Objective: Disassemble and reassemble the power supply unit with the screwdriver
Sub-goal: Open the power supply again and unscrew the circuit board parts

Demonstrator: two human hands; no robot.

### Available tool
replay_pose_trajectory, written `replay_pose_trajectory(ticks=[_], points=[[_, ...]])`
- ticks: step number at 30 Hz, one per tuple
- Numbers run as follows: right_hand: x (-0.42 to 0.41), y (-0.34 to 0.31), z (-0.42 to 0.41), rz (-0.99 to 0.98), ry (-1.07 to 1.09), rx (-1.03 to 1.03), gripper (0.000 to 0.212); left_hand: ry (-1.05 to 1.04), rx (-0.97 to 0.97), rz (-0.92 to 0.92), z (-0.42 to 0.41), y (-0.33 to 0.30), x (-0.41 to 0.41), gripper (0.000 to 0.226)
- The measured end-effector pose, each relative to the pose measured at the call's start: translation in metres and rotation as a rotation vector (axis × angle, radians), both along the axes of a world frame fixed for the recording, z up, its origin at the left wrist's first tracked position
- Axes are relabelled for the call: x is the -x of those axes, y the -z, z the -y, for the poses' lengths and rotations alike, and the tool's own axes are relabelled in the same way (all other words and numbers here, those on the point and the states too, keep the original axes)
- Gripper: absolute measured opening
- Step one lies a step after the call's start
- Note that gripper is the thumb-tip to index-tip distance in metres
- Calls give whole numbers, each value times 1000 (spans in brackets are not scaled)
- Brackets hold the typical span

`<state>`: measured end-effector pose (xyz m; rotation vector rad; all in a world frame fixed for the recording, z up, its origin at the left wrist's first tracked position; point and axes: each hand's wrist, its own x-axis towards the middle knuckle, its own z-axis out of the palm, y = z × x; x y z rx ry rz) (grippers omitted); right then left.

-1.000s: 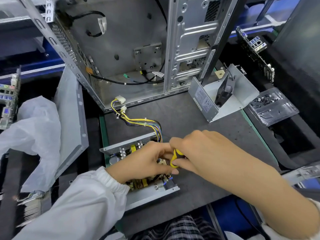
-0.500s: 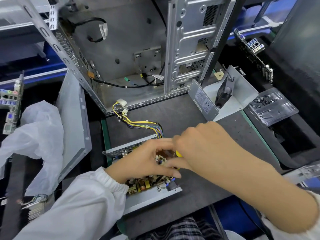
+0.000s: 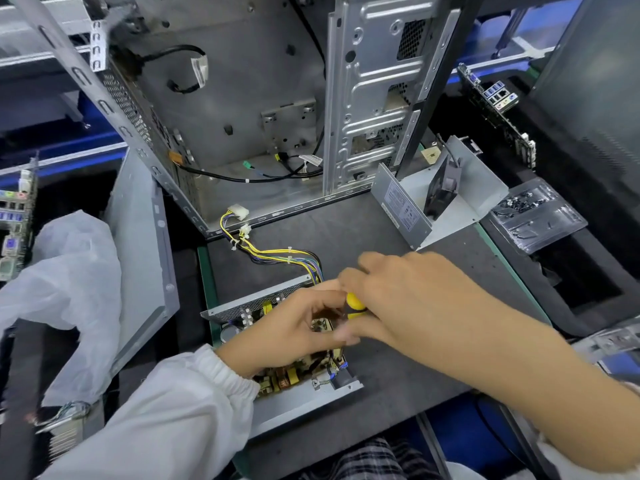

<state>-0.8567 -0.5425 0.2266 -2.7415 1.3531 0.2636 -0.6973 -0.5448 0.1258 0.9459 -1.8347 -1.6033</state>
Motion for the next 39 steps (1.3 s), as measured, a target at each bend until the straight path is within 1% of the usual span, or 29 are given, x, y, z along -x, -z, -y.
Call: replay_pose_trajectory(ticks=[1, 2, 3, 5, 6, 8, 9, 11, 13, 14, 16, 18, 19, 20, 21, 22, 23, 24, 26, 28, 29, 30, 32, 33, 34, 35, 37, 38, 39], points=[[4, 1, 0, 53, -32, -110, 23, 6, -27, -4, 2, 1, -3, 20], [5, 0, -1, 64, -56, -132, 32, 22, -62, -13, 2, 3, -6, 21], [4, 5, 0, 35, -73, -97, 32, 34, -94, -29, 2, 2, -9, 25], [-5, 2, 4, -14, -36, -64, 14, 73, -137, -73, 0, -5, -8, 40], [-8, 2, 5, -53, -21, -21, 15, 84, -129, -72, -1, -6, -6, 43], [-11, 4, 3, -180, -7, 124, 43, 33, -88, -43, -2, -7, 0, 38], [-12, 3, 2, -152, 0, 165, 42, 0, -64, -48, -2, -7, 1, 34], [-5, 0, -2, -10, -24, -60, 22, -30, -57, -57, 0, -6, -2, 32], [-1, 4, -3, 16, -75, -121, 46, -1, -89, -56, 2, -8, -7, 35], [-4, 1, -2, -34, -81, -110, 42, 35, -116, -65, 2, -9, -9, 37], [-11, 5, -1, -99, -55, -59, 18, 81, -162, -70, 0, -11, -6, 38], [-16, 1, -2, -185, 1, 43, 35, 80, -137, -41, -3, -10, 0, 40], [-18, 1, -1, -154, 45, 81, 39, 68, -114, -39, -4, -9, 3, 41], [-15, 4, -2, -99, 40, 49, 35, 58, -101, -51, -5, -8, 3, 43], [-10, 6, -4, 5, -2, -22, 24, 51, -100, -60, -4, -9, 3, 43], [-3, 7, -4, 65, -41, -98, 21, 42, -103, -65, -2, -10, 1, 46], [-1, 2, -3, 75, -73, -122, 33, 36, -106, -76, -1, -10, -1, 50], [0, 0, -3, 57, -93, -113, 39, 48, -116, -91, 0, -11, -3, 53], [-3, -2, -2, -28, -39, -99, 22, 114, -115, -89, 1, -11, -3, 55], [-10, 0, -5, -105, 57, 51, 37, 125, -75, -51, -2, -8, 1, 51], [-13, -3, -4, -43, 93, 114, 42, 91, -63, -49, -4, -6, 2, 46], [-13, -2, -4, -5, 108, 141, 40, 52, -66, -67, -5, -5, 4, 41], [-8, 4, -6, 19, 69, 40, 25, 4, -104, -88, -3, -4, 5, 30], [-2, 8, -6, 9, 33, -75, 25, 0, -98, -77, -1, -5, 3, 28], [1, 5, -7, 4, -2, -122, 37, 21, -78, -74, 1, -5, 2, 28], [3, 2, -7, -12, -28, -137, 41, 52, -68, -86, 1, -6, 1, 31], [-2, 1, -12, -45, -33, -135, 34, 76, -26, -69, -1, -10, -1, 39], [-4, 6, -17, -53, -28, -62, 28, 65, 31, -43, -1, -9, -1, 42], [-7, 9, -22, -66, 2, 3, 31, 56, 83, -13, -2, -7, 0, 42]])
